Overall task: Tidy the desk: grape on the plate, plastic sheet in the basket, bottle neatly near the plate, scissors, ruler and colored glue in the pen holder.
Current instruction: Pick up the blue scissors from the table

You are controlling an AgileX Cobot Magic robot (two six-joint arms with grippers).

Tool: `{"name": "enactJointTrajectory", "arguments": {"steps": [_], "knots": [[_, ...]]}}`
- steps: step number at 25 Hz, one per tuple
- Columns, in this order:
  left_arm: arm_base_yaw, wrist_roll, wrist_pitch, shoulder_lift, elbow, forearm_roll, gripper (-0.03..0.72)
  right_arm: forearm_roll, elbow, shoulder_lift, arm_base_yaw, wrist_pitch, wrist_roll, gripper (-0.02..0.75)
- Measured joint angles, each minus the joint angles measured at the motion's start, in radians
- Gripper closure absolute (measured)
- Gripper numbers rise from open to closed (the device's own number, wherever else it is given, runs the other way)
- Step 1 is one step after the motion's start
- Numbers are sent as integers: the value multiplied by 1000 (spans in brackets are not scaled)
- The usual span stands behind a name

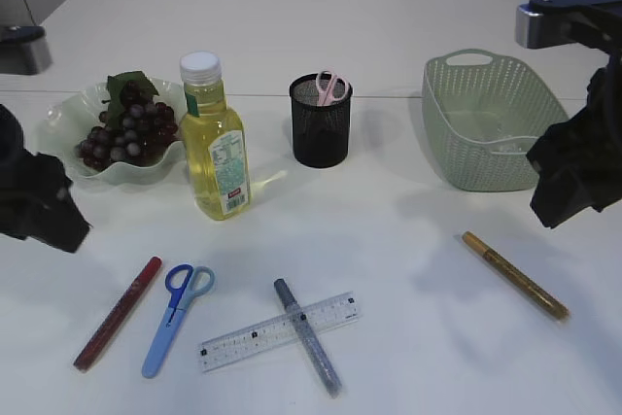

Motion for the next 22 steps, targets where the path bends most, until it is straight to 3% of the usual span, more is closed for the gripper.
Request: {"name": "enactJointTrajectory", "arguments": {"steps": [3, 7, 16, 22], "knots": [[-99, -22, -8, 30, 0, 0, 273, 0, 0, 0, 0, -2, 0, 328], [-176, -119, -78, 94, 0, 0, 273, 0, 0, 0, 0, -25, 0, 355], [-188, -243, -157, 304, -63, 8, 273, 0, 0, 0, 0, -27, 0, 368], [-188, -254, -174, 402, -105, 8, 273, 0, 0, 0, 0, -29, 0, 371]]}}
